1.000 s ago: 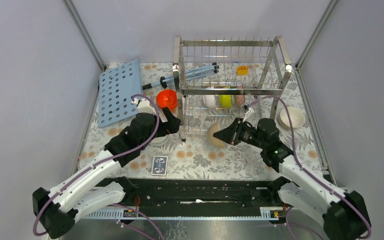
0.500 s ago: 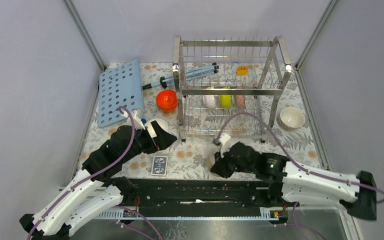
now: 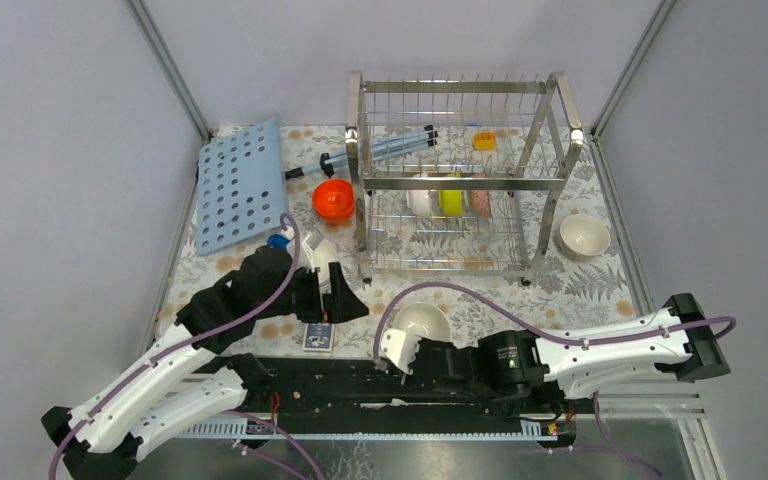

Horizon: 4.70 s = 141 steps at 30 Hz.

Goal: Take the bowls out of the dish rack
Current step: Place the bowl with the bowl.

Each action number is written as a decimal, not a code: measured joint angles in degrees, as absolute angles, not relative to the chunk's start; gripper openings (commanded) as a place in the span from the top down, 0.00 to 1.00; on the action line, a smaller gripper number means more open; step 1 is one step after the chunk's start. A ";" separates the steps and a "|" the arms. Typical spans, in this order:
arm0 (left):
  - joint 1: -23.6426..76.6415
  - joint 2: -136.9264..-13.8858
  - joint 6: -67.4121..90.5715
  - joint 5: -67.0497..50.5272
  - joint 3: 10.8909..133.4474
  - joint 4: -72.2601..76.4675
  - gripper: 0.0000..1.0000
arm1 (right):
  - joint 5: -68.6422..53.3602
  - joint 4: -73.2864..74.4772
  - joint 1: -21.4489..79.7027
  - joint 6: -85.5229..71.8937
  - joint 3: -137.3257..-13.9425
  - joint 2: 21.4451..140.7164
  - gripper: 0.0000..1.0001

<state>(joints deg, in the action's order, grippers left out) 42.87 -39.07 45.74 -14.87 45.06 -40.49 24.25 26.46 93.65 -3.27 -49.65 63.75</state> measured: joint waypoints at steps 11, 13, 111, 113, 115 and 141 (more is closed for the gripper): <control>61.28 -50.61 43.13 -6.55 51.75 -41.43 0.10 | 24.18 39.40 96.84 3.46 -53.23 64.07 1.00; 62.37 -54.13 42.52 -4.82 52.42 -41.50 0.13 | 23.90 40.62 96.84 3.95 -54.68 64.38 1.00; 64.66 -57.21 55.37 17.91 45.54 -33.76 1.00 | 49.45 43.18 85.80 -58.78 -60.36 61.54 0.38; 64.66 -57.17 55.40 18.04 45.54 -33.76 1.00 | 47.94 41.98 82.98 -58.46 -59.00 61.56 0.36; 64.66 -57.06 55.40 18.09 45.54 -33.76 1.00 | 46.17 40.77 81.47 -57.82 -58.30 61.98 0.36; 64.69 -56.21 56.01 18.52 44.36 -33.74 0.61 | 37.78 35.59 75.59 -52.40 -59.35 76.47 1.00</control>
<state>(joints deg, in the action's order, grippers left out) 64.69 -56.21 56.01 18.52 44.36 -33.74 37.78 35.59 75.59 -52.40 -59.35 76.47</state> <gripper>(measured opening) 0.096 0.209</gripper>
